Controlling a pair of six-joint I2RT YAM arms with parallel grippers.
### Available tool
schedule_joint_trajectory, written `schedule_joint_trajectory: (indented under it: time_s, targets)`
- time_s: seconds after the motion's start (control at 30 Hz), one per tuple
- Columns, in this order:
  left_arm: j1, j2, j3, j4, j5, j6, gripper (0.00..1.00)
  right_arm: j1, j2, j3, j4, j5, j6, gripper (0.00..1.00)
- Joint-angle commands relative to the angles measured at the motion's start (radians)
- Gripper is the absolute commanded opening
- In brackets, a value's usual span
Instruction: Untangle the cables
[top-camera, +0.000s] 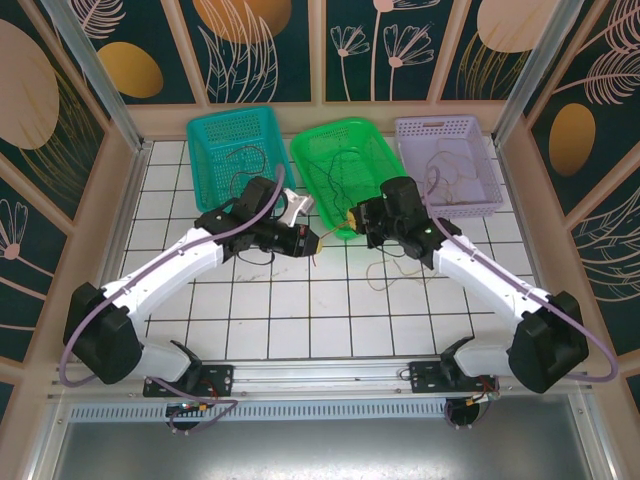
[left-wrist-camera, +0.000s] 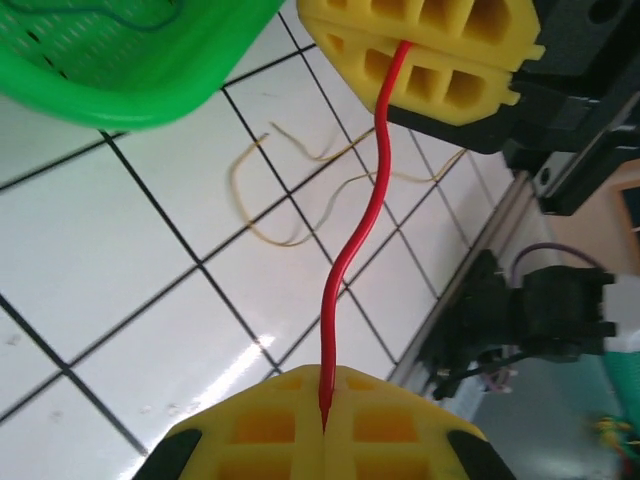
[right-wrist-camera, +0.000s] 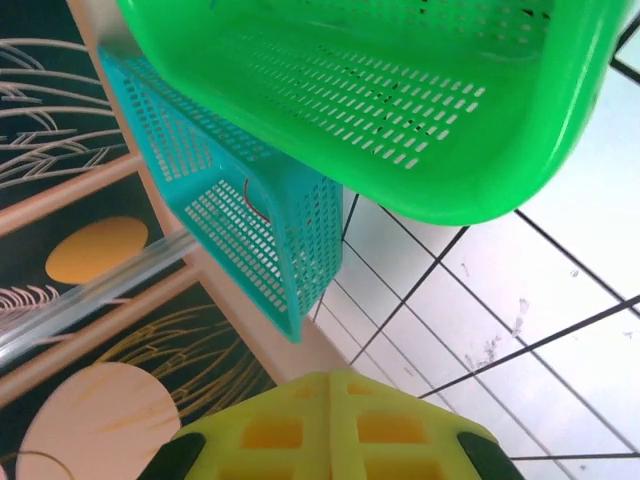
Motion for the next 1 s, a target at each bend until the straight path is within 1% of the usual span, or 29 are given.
schedule_joint_trajectory:
  time_s: [0.0,0.03,0.1,0.17,0.2,0.27,0.3,0.33,0.37,0.4,0.43,0.5,0.57,0.6,0.67,0.73,0.83,0.97]
  targets:
    - [0.005,0.007,0.047,-0.302,-0.162,0.055,0.3,-0.083,-0.052,-0.015,-0.039,0.14,-0.087,0.0]
    - [0.004,0.004,0.076,-0.29,-0.197,0.005,0.4,-0.079,-0.069,-0.05,0.006,0.141,-0.061,0.0]
    - [0.006,-0.02,0.118,-0.228,-0.236,-0.144,0.53,-0.072,-0.096,-0.101,0.088,0.166,-0.015,0.0]
    - [0.006,-0.07,0.122,-0.113,-0.254,-0.359,0.61,-0.066,-0.123,-0.144,0.174,0.2,0.016,0.0]
    - [0.006,-0.094,0.11,-0.062,-0.27,-0.473,0.62,-0.066,-0.132,-0.161,0.209,0.233,0.028,0.0]
    - [0.006,-0.156,0.023,0.104,-0.273,-0.768,0.6,-0.066,-0.148,-0.203,0.289,0.258,0.058,0.0]
    - [0.003,-0.205,-0.061,0.266,-0.263,-0.962,0.57,-0.063,-0.155,-0.232,0.344,0.275,0.074,0.0]
    - [-0.011,-0.251,-0.179,0.461,-0.278,-1.158,0.52,-0.056,-0.163,-0.262,0.401,0.29,0.089,0.0]
    - [-0.025,-0.283,-0.26,0.574,-0.323,-1.314,0.5,-0.05,-0.167,-0.289,0.456,0.306,0.102,0.0]
    - [-0.046,-0.311,-0.315,0.666,-0.394,-1.445,0.5,-0.038,-0.171,-0.316,0.528,0.331,0.114,0.0]
    - [-0.06,-0.321,-0.329,0.712,-0.449,-1.512,0.54,-0.029,-0.171,-0.349,0.596,0.358,0.126,0.0]
    - [-0.066,-0.301,-0.282,0.695,-0.471,-1.583,0.61,-0.002,-0.159,-0.375,0.68,0.386,0.136,0.0]
    - [-0.075,-0.257,-0.241,0.71,-0.44,-1.66,0.62,0.029,-0.143,-0.388,0.746,0.428,0.135,0.0]
    - [-0.088,-0.236,-0.239,0.735,-0.432,-1.722,0.63,0.044,-0.13,-0.395,0.788,0.444,0.139,0.0]
    - [-0.129,-0.21,-0.247,0.766,-0.462,-1.828,0.64,0.069,-0.097,-0.398,0.86,0.465,0.133,0.0]
    - [-0.185,-0.2,-0.26,0.765,-0.54,-1.927,0.64,0.097,-0.071,-0.384,0.885,0.476,0.116,0.0]
    - [-0.234,-0.184,-0.261,0.757,-0.617,-2.02,0.67,0.138,-0.042,-0.387,0.944,0.504,0.102,0.0]
    - [-0.255,-0.171,-0.238,0.739,-0.699,-2.064,0.67,0.174,-0.019,-0.394,0.998,0.525,0.091,0.0]
